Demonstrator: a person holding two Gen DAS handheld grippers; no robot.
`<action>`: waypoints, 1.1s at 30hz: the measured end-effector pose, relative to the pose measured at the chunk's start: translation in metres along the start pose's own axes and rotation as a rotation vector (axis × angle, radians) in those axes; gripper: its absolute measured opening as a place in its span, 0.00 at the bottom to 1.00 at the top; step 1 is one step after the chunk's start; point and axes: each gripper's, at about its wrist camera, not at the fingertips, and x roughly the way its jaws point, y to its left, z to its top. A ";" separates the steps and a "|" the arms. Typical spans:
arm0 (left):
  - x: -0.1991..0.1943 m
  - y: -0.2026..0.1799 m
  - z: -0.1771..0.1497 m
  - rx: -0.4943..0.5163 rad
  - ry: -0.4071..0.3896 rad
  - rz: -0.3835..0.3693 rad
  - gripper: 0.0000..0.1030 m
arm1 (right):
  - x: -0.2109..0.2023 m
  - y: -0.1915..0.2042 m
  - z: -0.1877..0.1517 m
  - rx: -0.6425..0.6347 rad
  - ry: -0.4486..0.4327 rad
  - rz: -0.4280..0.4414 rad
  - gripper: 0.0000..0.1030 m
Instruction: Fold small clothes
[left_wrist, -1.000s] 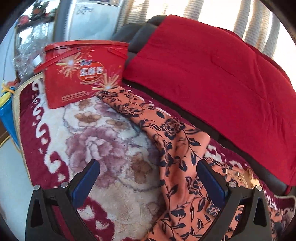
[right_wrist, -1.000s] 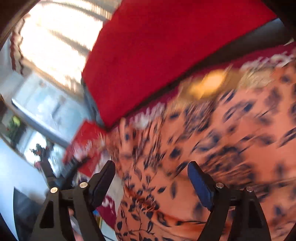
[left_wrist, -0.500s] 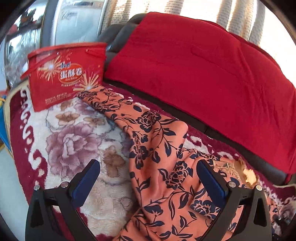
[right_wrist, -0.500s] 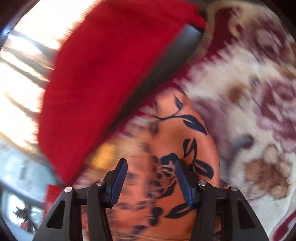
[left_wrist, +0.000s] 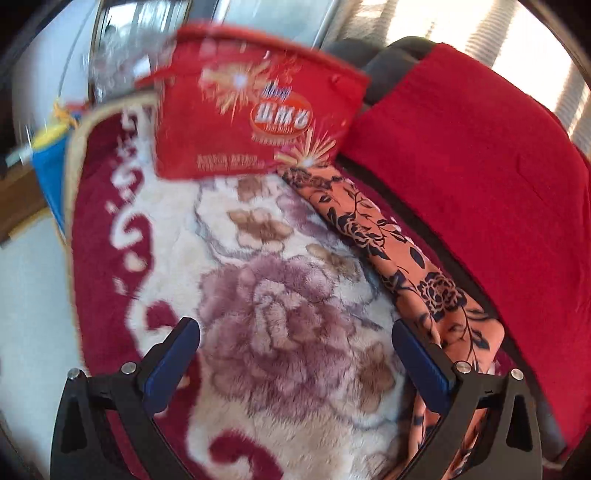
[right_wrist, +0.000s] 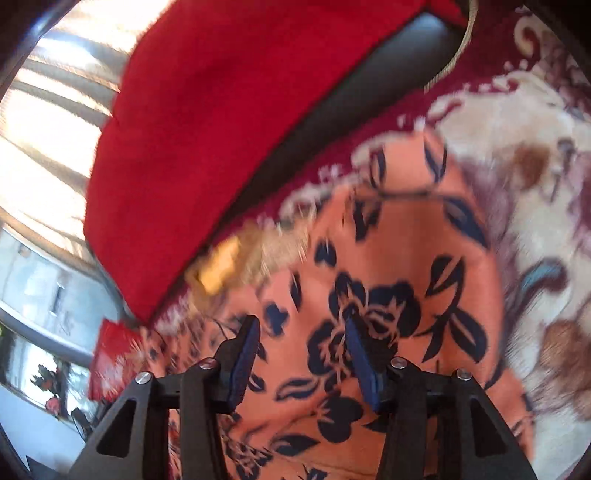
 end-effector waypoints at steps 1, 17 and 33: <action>0.009 0.002 0.002 -0.021 0.032 -0.050 1.00 | -0.002 0.006 -0.002 -0.020 -0.013 -0.010 0.50; 0.089 -0.082 -0.006 -0.060 0.294 -0.381 0.30 | -0.003 0.027 -0.013 -0.063 -0.078 0.077 0.51; -0.086 -0.251 -0.150 0.828 -0.016 -0.428 0.07 | -0.052 0.005 0.002 -0.004 -0.211 0.081 0.51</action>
